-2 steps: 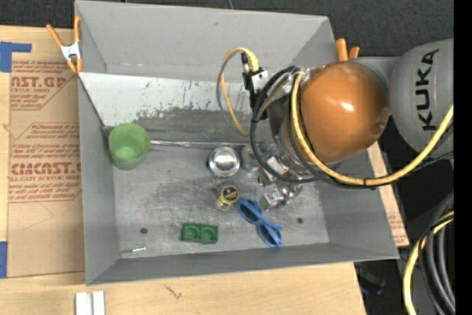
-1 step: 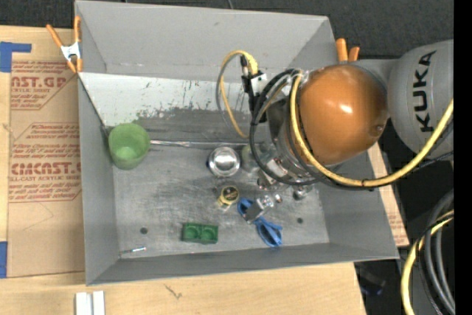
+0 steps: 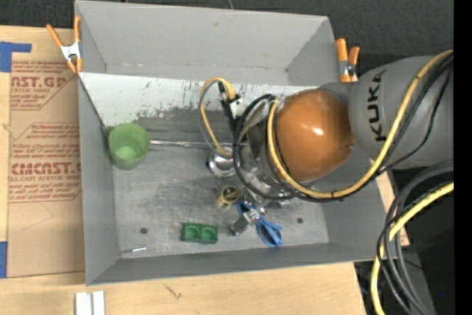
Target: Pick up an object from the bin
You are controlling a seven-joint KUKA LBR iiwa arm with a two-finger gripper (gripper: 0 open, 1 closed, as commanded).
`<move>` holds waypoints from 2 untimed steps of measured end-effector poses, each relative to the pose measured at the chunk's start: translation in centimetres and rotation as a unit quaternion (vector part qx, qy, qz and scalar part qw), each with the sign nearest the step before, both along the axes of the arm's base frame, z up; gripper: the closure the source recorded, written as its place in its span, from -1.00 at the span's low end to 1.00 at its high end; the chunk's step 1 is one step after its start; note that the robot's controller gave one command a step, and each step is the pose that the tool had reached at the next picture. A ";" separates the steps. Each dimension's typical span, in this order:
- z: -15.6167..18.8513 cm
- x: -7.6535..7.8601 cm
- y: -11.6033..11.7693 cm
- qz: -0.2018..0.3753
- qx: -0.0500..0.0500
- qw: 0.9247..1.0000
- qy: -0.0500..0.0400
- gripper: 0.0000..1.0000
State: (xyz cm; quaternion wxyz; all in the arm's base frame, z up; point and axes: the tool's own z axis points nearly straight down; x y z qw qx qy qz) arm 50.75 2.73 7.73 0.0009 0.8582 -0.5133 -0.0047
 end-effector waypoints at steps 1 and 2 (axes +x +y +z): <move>0.4 0.2 0.0 0.000 0.000 1.000 -0.003 1.00; 12.9 1.6 -1.7 0.007 -0.001 1.000 -0.008 1.00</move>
Offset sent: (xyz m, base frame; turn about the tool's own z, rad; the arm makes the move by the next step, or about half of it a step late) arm 0.0000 0.0000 0.0000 0.0000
